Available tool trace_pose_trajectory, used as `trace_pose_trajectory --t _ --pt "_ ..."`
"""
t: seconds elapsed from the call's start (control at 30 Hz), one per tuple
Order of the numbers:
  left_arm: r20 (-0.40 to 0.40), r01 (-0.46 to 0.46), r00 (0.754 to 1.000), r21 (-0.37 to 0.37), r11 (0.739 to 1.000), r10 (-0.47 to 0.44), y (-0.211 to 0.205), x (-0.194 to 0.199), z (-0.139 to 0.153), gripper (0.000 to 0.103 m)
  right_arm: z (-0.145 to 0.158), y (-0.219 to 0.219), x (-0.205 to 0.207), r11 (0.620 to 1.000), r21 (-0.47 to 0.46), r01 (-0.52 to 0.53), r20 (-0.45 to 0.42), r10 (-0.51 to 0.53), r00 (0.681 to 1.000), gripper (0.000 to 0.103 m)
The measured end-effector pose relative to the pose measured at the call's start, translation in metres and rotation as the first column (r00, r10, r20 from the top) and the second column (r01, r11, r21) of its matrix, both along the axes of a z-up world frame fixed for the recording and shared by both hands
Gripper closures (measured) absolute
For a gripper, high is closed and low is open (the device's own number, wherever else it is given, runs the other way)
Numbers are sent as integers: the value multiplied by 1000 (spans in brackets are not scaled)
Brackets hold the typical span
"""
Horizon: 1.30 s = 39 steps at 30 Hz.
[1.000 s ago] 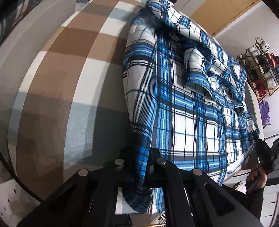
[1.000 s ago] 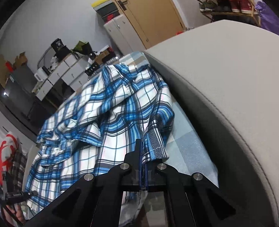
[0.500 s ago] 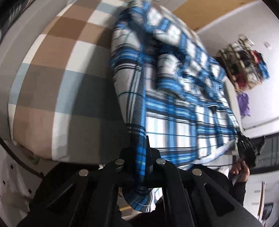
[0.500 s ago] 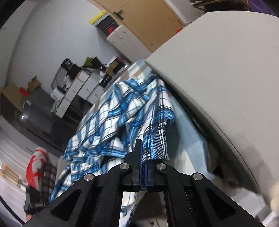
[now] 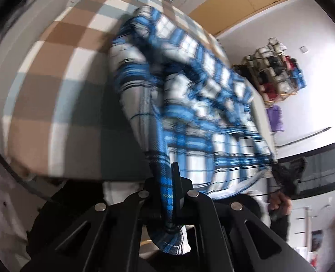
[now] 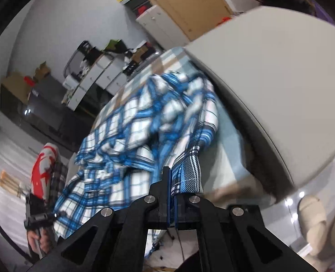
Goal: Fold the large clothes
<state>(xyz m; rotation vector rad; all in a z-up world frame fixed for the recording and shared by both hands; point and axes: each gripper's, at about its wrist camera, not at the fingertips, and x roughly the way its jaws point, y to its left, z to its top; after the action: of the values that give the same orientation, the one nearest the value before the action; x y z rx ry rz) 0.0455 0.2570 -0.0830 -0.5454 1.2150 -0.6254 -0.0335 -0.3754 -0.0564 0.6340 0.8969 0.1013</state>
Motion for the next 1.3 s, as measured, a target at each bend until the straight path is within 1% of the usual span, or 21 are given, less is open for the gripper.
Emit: trace_pose_trajectory --t 0.03,0.07,0.17,0.23,0.33,0.47,0.57,0.6,0.67,0.7,0.77,0.8,0.87,0.93,1.03,1.07,1.1,1.13,1.17,1.2,1.3 --pt "-22 6 1000 -53 999 -7 -5 4 6 103 8 0 7 1000 12 -12 8 12 1000 101" --pt "-32 2 999 -89 996 -5 -6 14 13 103 18 -1 17 999 25 -23 17 22 1000 101" --pt "-10 -21 1000 -119 993 20 -7 49 43 103 46 -4 50 999 11 -39 24 38 999 101" --pt "-38 -67 997 -162 985 62 -6 77 56 103 60 -6 76 999 -2 -41 23 41 999 101" --pt "-81 -140 989 -208 968 125 -5 119 67 103 75 -11 125 999 -17 -38 -16 38 999 101" --pt "-149 -250 964 -225 942 220 4 164 68 103 80 -21 194 999 -36 -18 -94 15 995 101" --pt "-203 -326 937 -207 922 285 12 196 56 103 69 -28 238 997 -78 -14 -156 1 988 101" --pt "-217 -338 930 -191 922 296 17 200 49 103 64 -31 250 997 -83 -10 -179 -5 984 101" --pt "-264 -377 906 -148 914 331 22 221 33 103 48 -37 278 996 -89 -2 -224 -18 974 101" --pt "-281 -379 900 -124 917 334 22 228 25 103 39 -39 292 995 -99 -3 -248 -22 968 101" --pt "-324 -394 878 -67 917 353 23 242 7 103 22 -45 309 994 -110 -5 -279 -26 960 101" --pt "-336 -393 874 -59 918 352 23 246 4 103 15 -48 316 994 -107 -1 -290 -30 957 101" --pt "-372 -411 853 -47 910 366 25 252 -6 103 -8 -52 332 997 -83 9 -335 -36 942 99" --pt "-392 -414 847 -61 908 359 25 253 -10 103 -18 -54 340 997 -77 9 -357 -36 933 99" --pt "-384 -397 855 -50 917 349 28 248 -6 103 -25 -53 346 996 -90 -15 -355 -18 935 98" --pt "-381 -399 856 -53 916 350 29 247 -4 102 -24 -53 346 996 -91 -23 -341 -9 940 90" --pt "-374 -396 860 -61 916 347 31 245 -1 102 -19 -55 344 995 -94 -25 -315 -6 949 73" --pt "-364 -394 864 -62 917 347 34 244 2 101 -15 -56 344 995 -97 -20 -294 -9 956 62" --pt "-361 -403 862 -62 913 356 37 242 3 101 -8 -59 341 995 -103 -6 -257 -21 966 43" --pt "-361 -415 858 -66 907 366 38 244 3 101 0 -64 336 994 -107 25 -216 -47 975 34" --pt "-366 -440 846 -66 895 389 48 240 6 101 20 -71 320 990 -102 96 -132 -109 985 34"
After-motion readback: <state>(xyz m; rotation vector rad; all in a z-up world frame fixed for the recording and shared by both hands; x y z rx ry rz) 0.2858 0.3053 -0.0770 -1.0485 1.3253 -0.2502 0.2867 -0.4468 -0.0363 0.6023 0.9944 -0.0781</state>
